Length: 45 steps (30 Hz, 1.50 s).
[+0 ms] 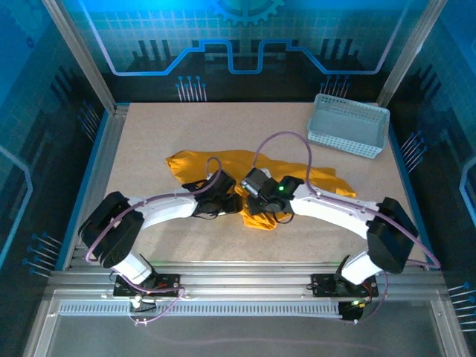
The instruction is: Fold the inside-out t-shirt
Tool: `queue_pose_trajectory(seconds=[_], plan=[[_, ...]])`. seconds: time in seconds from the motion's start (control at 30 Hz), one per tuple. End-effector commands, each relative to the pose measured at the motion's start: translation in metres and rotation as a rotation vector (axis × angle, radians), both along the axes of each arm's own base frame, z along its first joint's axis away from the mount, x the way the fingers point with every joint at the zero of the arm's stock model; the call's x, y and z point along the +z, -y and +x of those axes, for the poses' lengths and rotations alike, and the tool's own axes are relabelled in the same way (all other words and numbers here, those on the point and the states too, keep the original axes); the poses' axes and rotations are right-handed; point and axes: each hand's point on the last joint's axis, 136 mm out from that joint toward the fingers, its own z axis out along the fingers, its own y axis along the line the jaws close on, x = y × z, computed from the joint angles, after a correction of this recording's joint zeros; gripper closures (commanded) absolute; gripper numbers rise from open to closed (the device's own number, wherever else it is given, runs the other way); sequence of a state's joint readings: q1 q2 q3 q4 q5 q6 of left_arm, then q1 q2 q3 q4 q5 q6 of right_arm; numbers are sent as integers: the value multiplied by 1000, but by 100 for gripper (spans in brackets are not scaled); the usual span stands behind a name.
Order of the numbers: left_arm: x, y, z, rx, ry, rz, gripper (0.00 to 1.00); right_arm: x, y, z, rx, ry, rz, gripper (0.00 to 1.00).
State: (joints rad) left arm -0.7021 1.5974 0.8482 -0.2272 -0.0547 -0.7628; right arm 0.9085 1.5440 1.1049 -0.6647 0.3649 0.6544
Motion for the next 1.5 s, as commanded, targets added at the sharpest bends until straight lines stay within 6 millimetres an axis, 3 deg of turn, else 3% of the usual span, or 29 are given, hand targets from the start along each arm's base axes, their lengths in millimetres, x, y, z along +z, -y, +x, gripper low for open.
queue_pose_trajectory(seconds=[0.0,0.13,0.3,0.43,0.57,0.73,0.83,1.0,1.17,1.3,1.47], plan=[[0,19,9,10,8,-120,44,-7,-20,7,40,-16,58,40],[-11,17,9,37,-10,-140,57,-25,-18,11,15,-37,20,44],[-14,11,3,44,0,-146,77,-39,-4,17,-26,-42,-26,64],[-10,10,-2,33,23,-188,89,-45,-8,18,-4,-54,-19,76],[-5,8,-8,30,45,-222,99,-42,-10,17,0,-56,-12,79],[-3,-1,-16,51,60,-235,100,-18,-25,6,59,1,7,61],[-7,-4,-21,62,54,-239,100,-16,-33,-1,90,8,-38,57],[-11,-3,-22,64,49,-248,100,-36,-37,-2,88,-36,-60,63],[-11,-3,-22,64,50,-248,100,-43,-44,0,98,-57,-62,65],[-11,-3,-22,65,49,-253,100,-53,-34,5,68,-63,-130,67],[-12,-6,-24,73,49,-248,100,-43,-25,8,53,-24,-152,79]])
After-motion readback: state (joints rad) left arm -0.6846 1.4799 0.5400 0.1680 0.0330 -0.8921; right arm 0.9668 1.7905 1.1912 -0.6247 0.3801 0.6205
